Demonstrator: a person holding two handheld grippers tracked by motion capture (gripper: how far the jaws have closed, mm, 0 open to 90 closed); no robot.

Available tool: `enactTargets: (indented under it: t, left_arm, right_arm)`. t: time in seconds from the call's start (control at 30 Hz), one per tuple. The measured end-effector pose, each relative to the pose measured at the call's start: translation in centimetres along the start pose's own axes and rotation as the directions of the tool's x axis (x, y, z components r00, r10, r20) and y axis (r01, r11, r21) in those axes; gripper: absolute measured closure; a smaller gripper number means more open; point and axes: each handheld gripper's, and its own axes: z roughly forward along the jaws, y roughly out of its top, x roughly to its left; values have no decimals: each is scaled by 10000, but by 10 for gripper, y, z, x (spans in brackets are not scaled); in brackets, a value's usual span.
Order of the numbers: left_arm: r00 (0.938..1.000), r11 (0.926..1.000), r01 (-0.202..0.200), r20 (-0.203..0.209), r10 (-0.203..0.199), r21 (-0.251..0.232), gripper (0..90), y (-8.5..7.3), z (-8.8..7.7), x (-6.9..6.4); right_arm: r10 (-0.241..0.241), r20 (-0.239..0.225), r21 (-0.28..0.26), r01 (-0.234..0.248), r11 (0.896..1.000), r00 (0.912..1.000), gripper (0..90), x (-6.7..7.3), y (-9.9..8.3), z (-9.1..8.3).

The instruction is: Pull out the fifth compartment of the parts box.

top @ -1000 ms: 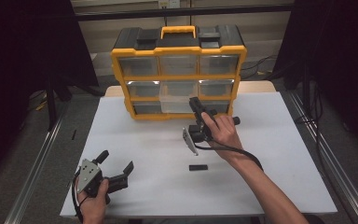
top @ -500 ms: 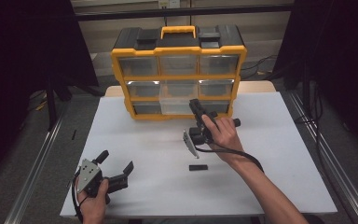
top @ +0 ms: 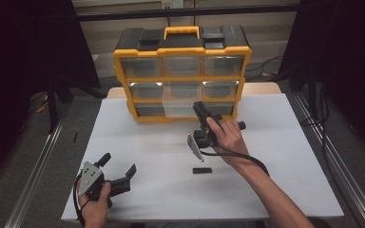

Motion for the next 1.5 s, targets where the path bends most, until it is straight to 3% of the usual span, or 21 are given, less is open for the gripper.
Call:
enactTargets:
  t: [0.33,0.5,0.57,0.6,0.7,0.77,0.9,0.97,1.03,1.1,1.13,1.17,1.2,1.23,1.27,1.3,1.33,1.37,1.43,1.47,1.5]
  left_arm:
    - [10000,10000,2,-11,-2,9,15,0,0,0]
    - [10000,10000,21,-10,-21,-17,15,0,1,0]
    - [10000,10000,6,-11,-6,-21,15,0,1,0]
    - [10000,10000,-40,-15,40,18,15,0,1,1]
    - [10000,10000,-38,32,38,41,15,0,1,1]
    - [10000,10000,32,6,-32,5,15,0,1,1]
    - [10000,10000,41,30,-41,-3,15,0,2,0]
    - [10000,10000,-18,63,18,42,15,0,2,0]
    - [10000,10000,-19,61,19,40,15,0,3,0]
    - [10000,10000,-15,63,14,44,15,0,3,0]
    - [10000,10000,-12,64,11,39,15,0,2,0]
    - [10000,10000,-12,64,11,39,15,0,2,0]
    - [10000,10000,-20,59,20,53,15,0,2,1]
    - [10000,10000,-9,58,8,43,15,0,2,0]
    - [10000,10000,-5,60,5,43,15,0,2,1]
    - [10000,10000,-7,62,7,44,16,0,2,1]
    - [10000,10000,-8,64,8,54,16,0,2,1]
    - [10000,10000,-2,65,2,56,15,0,2,0]
    - [10000,10000,-2,71,1,57,16,0,2,1]
    - [10000,10000,0,53,0,40,15,0,2,0]
    - [10000,10000,0,53,0,40,15,0,2,0]
  right_arm:
    - [979,-146,34,-979,9952,9951,727,-2,0,0]
    - [1818,-242,123,-1815,9833,9830,632,-2,-2,0]
    - [2278,-313,170,-2273,9737,9732,613,-3,-4,0]
    - [2770,-454,203,-2763,9608,9598,556,-4,-5,0]
    - [3132,-519,259,-3122,9497,9483,519,-4,-6,0]
    - [3787,-622,394,-3769,9254,9234,455,-5,-8,0]
    - [4214,-477,589,-4186,9063,9056,387,-6,-11,0]
    - [4782,-578,784,-4735,8773,8763,320,-7,-14,0]
    - [4942,-594,838,-4890,8683,8673,300,-7,-15,0]
    - [5565,-662,1019,-5492,8294,8282,224,-8,-19,0]
    - [5745,-658,1063,-5667,8170,8159,197,-8,-21,0]
    - [5745,-658,1063,-5667,8170,8159,197,-8,-21,0]
    - [6151,-802,1256,-6042,7869,7844,161,-8,-25,1]
    - [6151,-802,1256,-6042,7869,7844,161,-8,-25,1]
    - [6322,-846,1327,-6201,7732,7702,151,-8,-27,1]
    - [6825,-998,1504,-6670,7297,7241,125,-9,-31,2]
    - [6825,-998,1504,-6670,7297,7241,125,-9,-31,2]
    - [7080,-1038,1570,-6914,7052,6986,118,-10,-33,2]
    - [7791,-1215,1795,-7583,6266,6150,108,-10,-39,2]
    - [8301,-1318,2039,-8047,5576,5418,102,-11,-46,2]
    - [8301,-1318,2039,-8047,5576,5418,102,-11,-46,2]
